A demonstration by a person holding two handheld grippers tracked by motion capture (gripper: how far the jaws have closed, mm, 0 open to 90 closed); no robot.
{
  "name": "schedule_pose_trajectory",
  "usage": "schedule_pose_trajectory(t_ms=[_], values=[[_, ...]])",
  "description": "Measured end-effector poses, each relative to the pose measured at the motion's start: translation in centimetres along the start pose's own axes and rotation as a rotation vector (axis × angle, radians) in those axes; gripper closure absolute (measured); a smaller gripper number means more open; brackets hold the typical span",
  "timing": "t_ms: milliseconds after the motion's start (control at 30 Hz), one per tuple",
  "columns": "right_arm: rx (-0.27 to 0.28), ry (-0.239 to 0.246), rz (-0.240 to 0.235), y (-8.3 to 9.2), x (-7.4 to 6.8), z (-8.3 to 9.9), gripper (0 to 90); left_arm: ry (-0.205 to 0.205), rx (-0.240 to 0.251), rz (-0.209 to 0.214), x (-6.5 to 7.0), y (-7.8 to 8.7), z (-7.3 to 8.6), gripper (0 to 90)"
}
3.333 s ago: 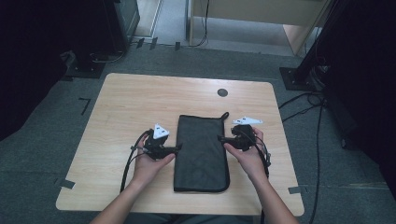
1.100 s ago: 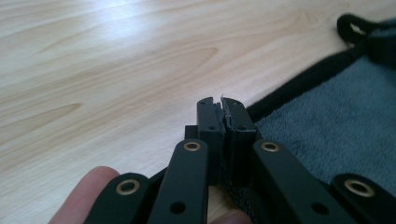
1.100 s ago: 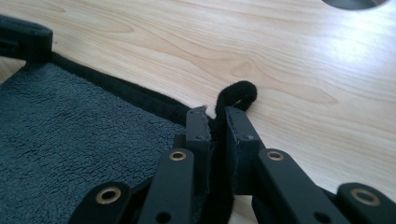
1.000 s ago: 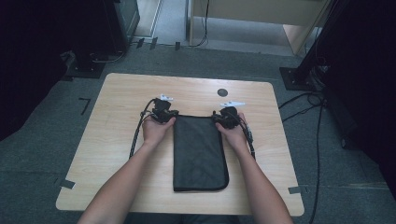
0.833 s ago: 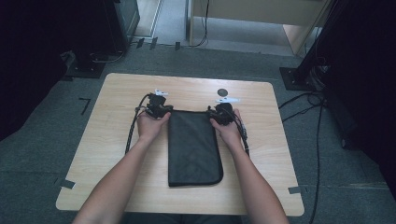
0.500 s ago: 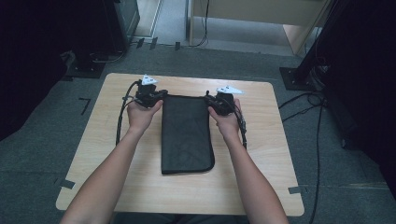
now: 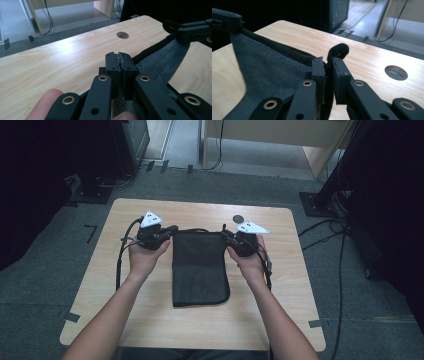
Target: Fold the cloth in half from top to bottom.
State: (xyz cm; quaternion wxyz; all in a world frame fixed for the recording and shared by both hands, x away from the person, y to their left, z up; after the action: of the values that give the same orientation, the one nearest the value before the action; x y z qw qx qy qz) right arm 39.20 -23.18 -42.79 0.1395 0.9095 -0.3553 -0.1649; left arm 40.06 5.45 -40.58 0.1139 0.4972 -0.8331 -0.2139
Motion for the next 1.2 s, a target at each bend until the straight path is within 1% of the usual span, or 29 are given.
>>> schedule_pose_trajectory(t_ms=[67,167,233,267,300,333,367,400,467,500,533,567,600,667,733,767,800,833,867,933,1033,1133,1200], values=[[-0.005,0.022,-0.005,0.6,-0.6,0.4,81.6,-0.026,0.007,-0.001,0.4,0.8,0.5,87.5],[-0.024,0.063,-0.009,1.2,-1.4,0.9,81.5,-0.038,0.014,0.011,1.0,1.8,1.4,87.5],[-0.029,0.074,-0.019,1.7,-2.0,1.3,81.5,-0.049,0.019,0.015,1.4,2.3,1.9,87.4],[-0.034,0.084,-0.023,2.1,-2.4,1.7,81.5,-0.052,0.021,0.026,1.7,2.8,2.4,87.5],[-0.034,0.084,-0.023,2.1,-2.4,1.7,81.5,-0.052,0.021,0.026,1.7,2.8,2.4,87.4],[-0.043,0.091,-0.034,2.6,-3.0,2.4,81.4,-0.061,0.02,0.023,1.9,3.2,2.9,87.4],[-0.051,0.098,-0.037,2.8,-3.2,2.8,81.3,-0.082,0.023,0.024,2.4,3.6,3.6,87.4],[-0.058,0.101,-0.04,3.0,-3.4,3.2,81.3,-0.082,0.023,0.024,2.4,3.6,3.6,87.4],[-0.07,0.101,-0.048,3.3,-3.7,4.1,81.3,-0.1,0.017,0.031,2.8,4.0,4.4,87.3],[-0.07,0.101,-0.048,3.3,-3.7,4.1,81.3,-0.112,0.015,0.028,3.1,4.2,4.8,87.3],[-0.084,0.096,-0.062,3.5,-4.1,5.0,81.3,-0.122,0.013,0.028,3.3,4.3,5.3,87.3],[-0.084,0.096,-0.062,3.5,-4.1,5.0,81.3,-0.133,0.01,0.027,3.6,4.5,5.8,87.3],[-0.088,0.095,-0.067,3.6,-4.2,5.4,81.3,-0.14,0.003,0.028,3.8,4.6,6.3,87.3],[-0.111,0.093,-0.071,3.8,-4.4,6.4,81.3,-0.144,-0.015,0.039,4.3,4.7,7.5,87.3],[-0.13,0.088,-0.08,3.8,-4.6,7.4,81.3,-0.121,-0.031,0.06,4.7,4.8,8.7,87.3],[-0.141,0.088,-0.08,3.9,-4.7,7.8,81.3,-0.128,-0.038,0.062,4.9,4.9,9.3,87.2],[-0.158,0.077,-0.094,4.0,-4.9,8.8,81.2,-0.116,-0.053,0.072,5.2,5.0,10.3,87.2],[-0.158,0.077,-0.094,4.0,-4.9,8.8,81.2,-0.116,-0.053,0.072,5.2,5.0,10.3,87.2],[-0.176,0.079,-0.101,4.1,-5.1,9.6,81.2,-0.11,-0.059,0.076,5.3,5.0,10.8,87.2],[-0.181,0.081,-0.104,4.1,-5.1,9.9,81.2,-0.121,-0.07,0.075,5.6,5.2,11.6,87.1],[-0.2,0.079,-0.118,4.3,-5.4,11.1,81.1,-0.119,-0.084,0.079,5.9,5.2,12.5,87.1],[-0.211,0.07,-0.126,4.4,-5.6,11.6,81.0,-0.132,-0.098,0.078,6.3,5.3,13.2,87.0],[-0.22,0.07,-0.127,4.5,-5.7,11.7,81.0,-0.128,-0.1,0.083,6.3,5.5,13.4,86.9]])
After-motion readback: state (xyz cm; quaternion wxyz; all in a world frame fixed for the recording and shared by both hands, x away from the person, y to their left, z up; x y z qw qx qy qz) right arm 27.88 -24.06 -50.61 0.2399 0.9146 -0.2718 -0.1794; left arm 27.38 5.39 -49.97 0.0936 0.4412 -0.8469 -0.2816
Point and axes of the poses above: each handheld gripper's, and its own axes: y roughly backward along the jaws, z roughly out of its underside, x roughly to its right, the point moved 2 cm from there along -y, roughly forward along the jaws, and after that the axes turned 14 degrees about -z, right-handed, at the moved point
